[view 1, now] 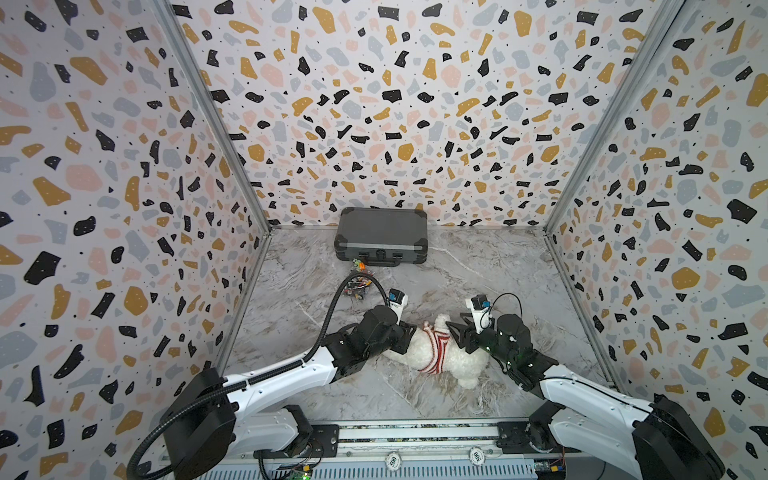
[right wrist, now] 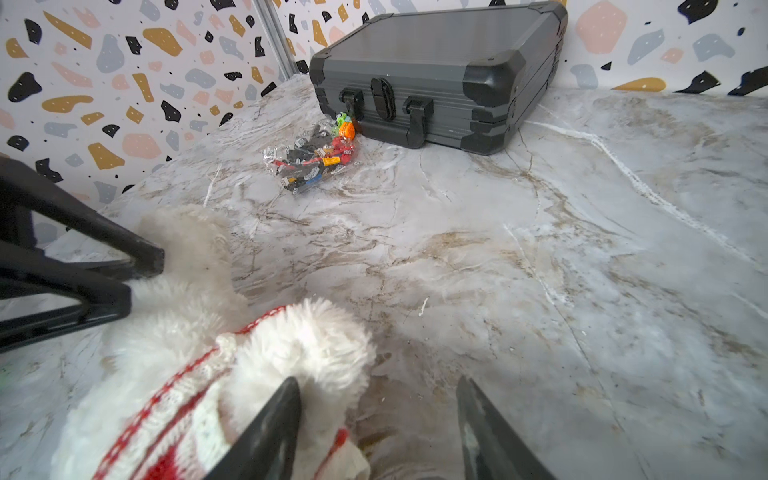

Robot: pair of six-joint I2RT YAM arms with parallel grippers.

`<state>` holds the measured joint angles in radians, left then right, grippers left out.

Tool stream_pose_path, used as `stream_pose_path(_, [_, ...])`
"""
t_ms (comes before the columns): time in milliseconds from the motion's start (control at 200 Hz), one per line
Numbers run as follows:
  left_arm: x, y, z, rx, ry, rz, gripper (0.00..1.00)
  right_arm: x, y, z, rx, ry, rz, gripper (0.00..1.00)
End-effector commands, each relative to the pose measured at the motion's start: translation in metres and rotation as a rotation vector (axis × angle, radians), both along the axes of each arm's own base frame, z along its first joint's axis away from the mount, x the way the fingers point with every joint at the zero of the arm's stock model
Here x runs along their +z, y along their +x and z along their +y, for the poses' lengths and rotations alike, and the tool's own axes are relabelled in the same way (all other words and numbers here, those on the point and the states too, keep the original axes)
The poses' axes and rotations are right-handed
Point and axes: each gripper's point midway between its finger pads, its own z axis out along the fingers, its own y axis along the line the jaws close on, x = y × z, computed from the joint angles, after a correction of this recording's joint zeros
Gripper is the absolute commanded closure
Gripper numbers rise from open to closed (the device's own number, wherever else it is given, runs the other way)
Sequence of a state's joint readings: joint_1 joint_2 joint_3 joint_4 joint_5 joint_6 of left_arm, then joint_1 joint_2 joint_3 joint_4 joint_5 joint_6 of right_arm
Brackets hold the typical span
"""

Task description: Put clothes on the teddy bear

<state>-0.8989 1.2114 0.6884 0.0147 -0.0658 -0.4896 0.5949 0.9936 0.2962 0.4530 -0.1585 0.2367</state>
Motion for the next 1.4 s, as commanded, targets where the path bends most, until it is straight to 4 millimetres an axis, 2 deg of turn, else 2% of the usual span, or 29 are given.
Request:
stream_pose_path(0, [0.03,0.005,-0.006,0.002,-0.056,-0.058,0.6,0.005,0.001,-0.004,-0.016,-0.017,-0.004,0.38])
stream_pose_path(140, [0.045,0.002,-0.007,-0.006,-0.116,-0.086,0.6,0.006,0.0,-0.006,-0.023,-0.021,-0.006,0.38])
stream_pose_path(275, [0.047,-0.003,-0.013,-0.042,-0.138,-0.075,0.6,0.014,-0.001,-0.004,-0.007,-0.013,-0.018,0.38])
stream_pose_path(606, [0.029,-0.003,-0.028,-0.072,-0.127,-0.036,0.61,0.031,-0.006,-0.009,-0.021,0.013,-0.038,0.37])
stream_pose_path(786, [0.023,-0.004,-0.033,-0.082,-0.123,-0.025,0.64,0.036,-0.017,-0.013,-0.013,0.027,-0.02,0.36])
stream_pose_path(1061, [-0.009,0.005,-0.041,-0.079,-0.047,0.017,0.65,0.014,-0.03,-0.024,-0.029,-0.01,0.06,0.33])
stream_pose_path(1392, [-0.033,0.024,-0.04,-0.045,0.052,0.007,0.64,-0.014,-0.034,-0.024,-0.031,-0.01,0.144,0.32])
